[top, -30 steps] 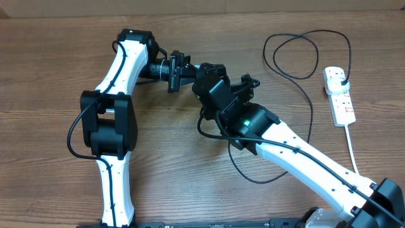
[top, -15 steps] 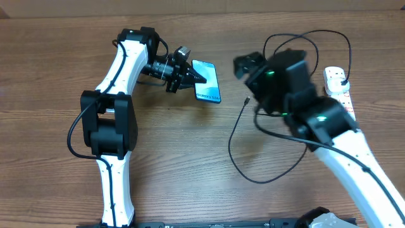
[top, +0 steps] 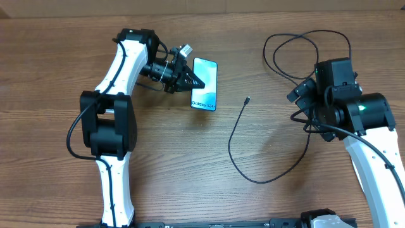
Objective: Plug charger to phone and switch on socket
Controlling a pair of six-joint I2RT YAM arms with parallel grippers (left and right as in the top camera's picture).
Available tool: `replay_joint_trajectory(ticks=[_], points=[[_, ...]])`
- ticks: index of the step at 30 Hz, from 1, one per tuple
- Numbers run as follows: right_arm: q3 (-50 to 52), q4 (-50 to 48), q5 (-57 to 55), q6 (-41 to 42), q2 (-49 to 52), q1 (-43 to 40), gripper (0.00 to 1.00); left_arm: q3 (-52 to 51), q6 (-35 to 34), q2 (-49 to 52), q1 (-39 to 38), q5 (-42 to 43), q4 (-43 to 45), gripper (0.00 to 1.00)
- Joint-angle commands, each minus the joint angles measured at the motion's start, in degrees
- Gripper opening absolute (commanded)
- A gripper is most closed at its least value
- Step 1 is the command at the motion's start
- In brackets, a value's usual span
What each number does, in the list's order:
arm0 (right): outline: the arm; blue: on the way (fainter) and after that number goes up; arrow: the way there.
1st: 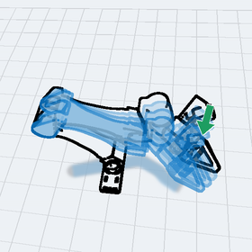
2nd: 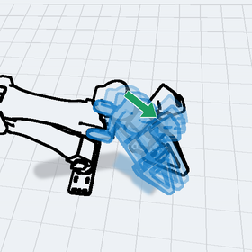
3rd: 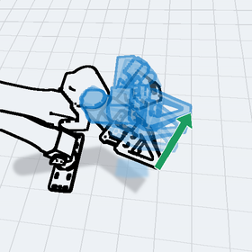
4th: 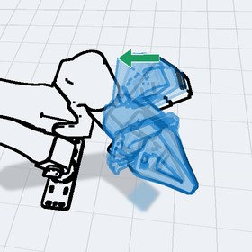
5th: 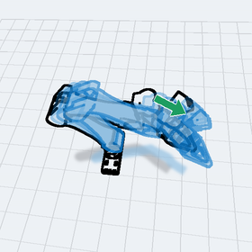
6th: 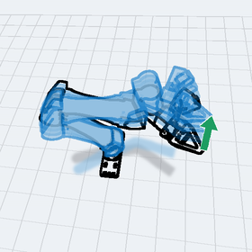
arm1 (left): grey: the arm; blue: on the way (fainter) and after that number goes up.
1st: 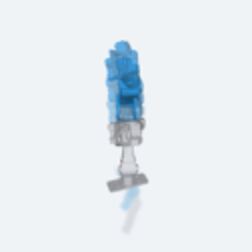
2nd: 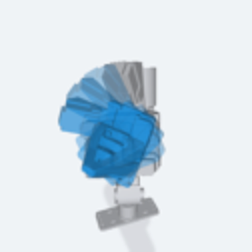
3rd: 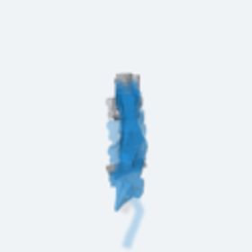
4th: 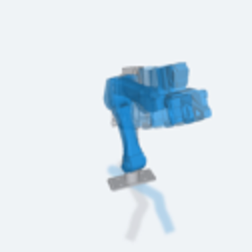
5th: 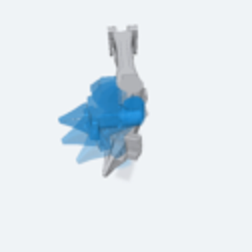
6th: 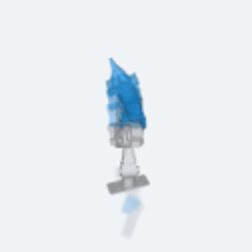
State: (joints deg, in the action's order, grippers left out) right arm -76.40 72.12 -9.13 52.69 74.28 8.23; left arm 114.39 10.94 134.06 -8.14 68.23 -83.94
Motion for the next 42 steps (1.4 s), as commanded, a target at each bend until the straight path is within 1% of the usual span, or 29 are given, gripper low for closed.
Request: replay_joint_trajectory(ticks=[1,5,6,7,8,10,12,16,20,24,30,34,37,42], points=[[-0.48,0.39,-1.99,-6.32,1.88,-0.26,1.0,1.29,6.49,-10.21,-0.13,-1.22,1.36,0.04],[-0.48,1.09,-0.92,-6.29,4.35,-0.26,1.0,1.29,-2.78,-16.81,-0.13,-10.99,6.05,0.04],[-0.48,1.11,-0.76,-6.29,4.79,-0.26,1.0,1.29,-5.7,-18.71,-0.13,-15.3,7.32,0.04],[-0.48,1.22,0.26,-6.29,5.7,-0.26,1.0,1.29,-10.03,-21.53,-0.2,-23.34,8.92,0.04],[-0.48,1.22,0.87,-6.29,6.05,-0.26,1.0,1.29,-12.59,-22.88,-0.2,-27.47,9.51,0.04],[-0.48,1.22,1.55,-6.29,6.78,-0.26,1.0,1.29,-15.8,-24.72,-0.2,-33.59,10.43,0.04],[-0.48,1.62,1.97,-6.32,7.28,-0.26,1.0,1.29,-16.11,-25.55,-0.17,-37.4,10.78,0.04],[-0.48,3.1,3.69,-6.6,7.5,-0.26,1.0,1.11,-16.11,-25.11,-0.17,-38.84,10.6,0.04],[-0.48,3.13,7.32,-9.94,7.52,0.02,1.0,1.11,-16.13,-24.94,-0.2,-38.84,10.75,0.04],[-0.44,3.1,7.34,-10.4,7.54,1.57,1.0,1.11,-16.13,-24.94,-0.17,-38.84,10.71,0.04],[0.11,-1.07,7.3,-10.36,8.22,5.46,1.0,1.09,-16.13,-24.94,-0.17,-38.82,10.62,0.04],[1.09,-3.87,7.34,-10.36,10.84,7.91,1.0,1.11,-16.11,-24.94,-0.17,-38.82,10.29,0.04],[1.09,-4.15,7.89,-10.49,14.23,9.18,1.0,1.11,-16.11,-24.94,-0.17,-38.82,10.29,0.04],[1.07,-4.92,12.72,-13.88,19.41,9.7,1.0,1.11,-16.11,-24.94,-0.2,-38.82,10.32,0.04]])
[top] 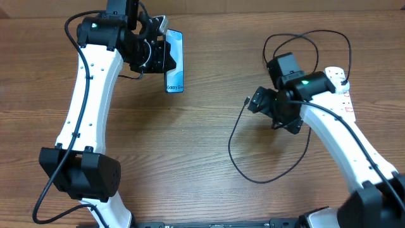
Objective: Plug charger to phone and switch on socket
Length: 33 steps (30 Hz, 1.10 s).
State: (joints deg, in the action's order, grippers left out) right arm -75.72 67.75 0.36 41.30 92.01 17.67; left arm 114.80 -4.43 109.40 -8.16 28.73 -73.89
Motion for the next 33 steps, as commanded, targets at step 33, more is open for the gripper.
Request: replay_joint_trajectory(ticks=[33], points=[[-16.06,1.66,-1.95,2.67,10.99,0.98,0.98,0.68,-0.74,-0.28,-0.15,0.68,0.2,0.04]])
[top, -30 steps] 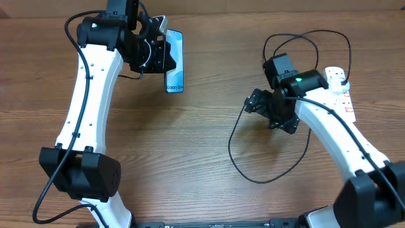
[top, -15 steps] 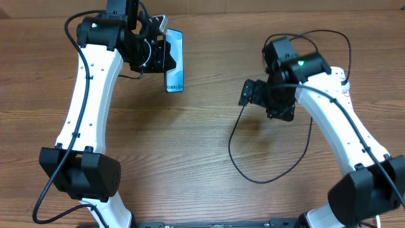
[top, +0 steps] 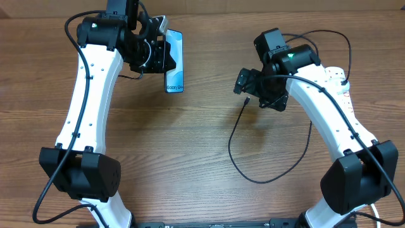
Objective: Plug charger to phone and switch on socket
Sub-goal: 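Lower the right gripper and grasp the black cable's USB-C plug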
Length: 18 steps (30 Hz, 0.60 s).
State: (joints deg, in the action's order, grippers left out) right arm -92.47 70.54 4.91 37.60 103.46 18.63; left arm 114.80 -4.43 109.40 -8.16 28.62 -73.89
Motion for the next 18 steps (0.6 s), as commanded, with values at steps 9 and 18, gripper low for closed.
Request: replay_joint_trajectory(ticks=[9,18], points=[[7.74,-9.51,-6.12,7.89,-0.46,0.15,0.67,0.68,-0.76,-0.28,-0.17,0.81,0.0,0.04],[11.8,-16.74,-5.49,5.11,1.11,1.18,0.66,0.68,-0.76,-0.28,-0.17,0.81,0.04,0.04]])
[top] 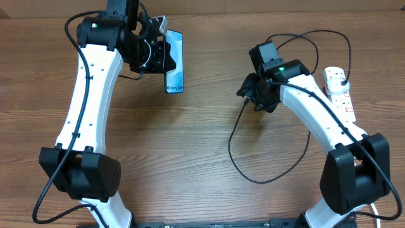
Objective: Plug charger to phone and switch on socket
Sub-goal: 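Lower the right gripper and grasp the black cable's USB-C plug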
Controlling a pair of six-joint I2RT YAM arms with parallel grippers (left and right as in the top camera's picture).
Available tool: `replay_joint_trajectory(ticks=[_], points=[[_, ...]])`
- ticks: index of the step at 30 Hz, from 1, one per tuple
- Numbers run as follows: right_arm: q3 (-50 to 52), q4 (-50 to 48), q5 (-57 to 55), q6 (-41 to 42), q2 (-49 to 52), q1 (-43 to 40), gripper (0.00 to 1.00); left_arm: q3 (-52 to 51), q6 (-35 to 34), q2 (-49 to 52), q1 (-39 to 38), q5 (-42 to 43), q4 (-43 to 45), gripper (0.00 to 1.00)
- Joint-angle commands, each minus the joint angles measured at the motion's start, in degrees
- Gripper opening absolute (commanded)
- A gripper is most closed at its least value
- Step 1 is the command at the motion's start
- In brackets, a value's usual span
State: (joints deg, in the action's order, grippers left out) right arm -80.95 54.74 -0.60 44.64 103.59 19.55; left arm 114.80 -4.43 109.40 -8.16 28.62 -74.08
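Observation:
In the overhead view my left gripper [163,58] is shut on the left edge of a phone [175,62]. It holds the phone lifted at the back left, blue screen up, with the bottom end toward the table's front. My right gripper [245,96] points down right over the loose plug end of a thin black charger cable [231,142]. Its fingers look open, and the wrist partly hides them. The plug tip lies at the gripper, and whether they touch cannot be told. A white socket strip [339,90] lies at the right.
The cable curves forward from the plug, bends back up under my right arm and loops at the back near the socket strip. The wooden table [190,164] bears nothing else. Both arms' white links reach in from the front.
My right gripper has moved slightly forward and down, from just behind the cable's plug end to right over it. The left arm and the phone have not moved.
At first the phone lay on the table with my left gripper at its left edge, and my right arm was drawn back at the right. Then the left gripper held the phone lifted at the back left. The right gripper reached the plug end and now hangs over it.

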Motion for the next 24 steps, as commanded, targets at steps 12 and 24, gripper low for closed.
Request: replay_joint_trajectory(ticks=[12,24], points=[[-11.56,8.96,-2.47,-5.18,13.73,-1.4,0.68,0.68,-0.76,-0.28,-0.17,0.81,0.22,0.04],[-10.93,3.52,-2.32,-3.76,16.65,0.04,0.59,0.7,-0.76,-0.28,-0.17,0.79,0.52,0.04]])
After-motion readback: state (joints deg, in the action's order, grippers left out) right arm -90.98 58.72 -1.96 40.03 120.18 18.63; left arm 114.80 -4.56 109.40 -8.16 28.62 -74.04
